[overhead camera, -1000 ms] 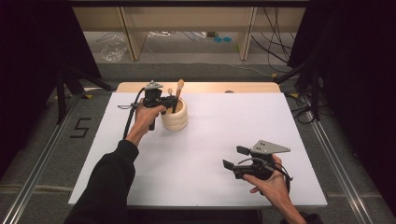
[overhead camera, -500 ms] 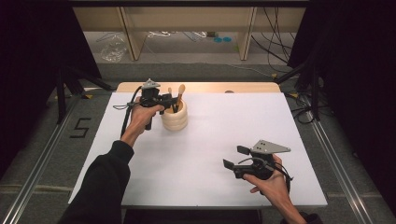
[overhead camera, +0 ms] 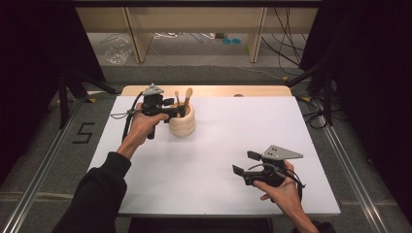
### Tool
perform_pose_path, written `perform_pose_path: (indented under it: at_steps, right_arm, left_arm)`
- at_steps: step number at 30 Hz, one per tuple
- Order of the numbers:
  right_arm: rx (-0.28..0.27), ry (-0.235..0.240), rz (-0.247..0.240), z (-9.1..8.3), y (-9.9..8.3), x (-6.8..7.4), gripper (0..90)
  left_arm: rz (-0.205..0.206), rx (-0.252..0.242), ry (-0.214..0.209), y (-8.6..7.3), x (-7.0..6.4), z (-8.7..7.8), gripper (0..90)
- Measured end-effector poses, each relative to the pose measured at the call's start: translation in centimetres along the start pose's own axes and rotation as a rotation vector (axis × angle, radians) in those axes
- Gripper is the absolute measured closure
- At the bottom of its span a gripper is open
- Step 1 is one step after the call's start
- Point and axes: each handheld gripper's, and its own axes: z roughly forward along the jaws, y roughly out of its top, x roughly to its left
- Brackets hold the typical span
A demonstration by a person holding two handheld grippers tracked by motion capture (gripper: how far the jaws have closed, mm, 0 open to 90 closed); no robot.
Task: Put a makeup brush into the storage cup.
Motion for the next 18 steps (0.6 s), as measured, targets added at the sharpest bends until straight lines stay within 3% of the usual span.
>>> perform_pose_path:
  at_steps: [4, 8, 9, 14, 18]
  right_arm:
    - [-0.003, 0.002, 0.003, 0.0, 0.0, 0.0, 21.4]
    - [-0.009, -0.004, 0.0, 0.0, 0.0, 0.0, 21.4]
    - [0.0, 0.006, 0.02, -0.1, 0.1, 0.1, 21.4]
    - [0.01, -0.008, 0.015, -0.2, 0.1, 0.1, 21.3]
    - [-0.023, -0.009, 0.003, -0.1, 0.1, 0.0, 21.0]
  left_arm:
    - [0.006, -0.009, 0.002, -0.3, -1.2, -1.0, 32.7]
    - [-0.008, -0.033, -0.025, -0.7, -1.9, -2.0, 31.0]
    - [0.0, -0.033, -0.025, -0.7, -2.1, -2.3, 30.8]
    - [0.015, -0.046, -0.032, -0.8, -3.0, -3.3, 28.8]
    - [0.014, -0.055, -0.039, -1.1, -3.6, -3.9, 27.3]
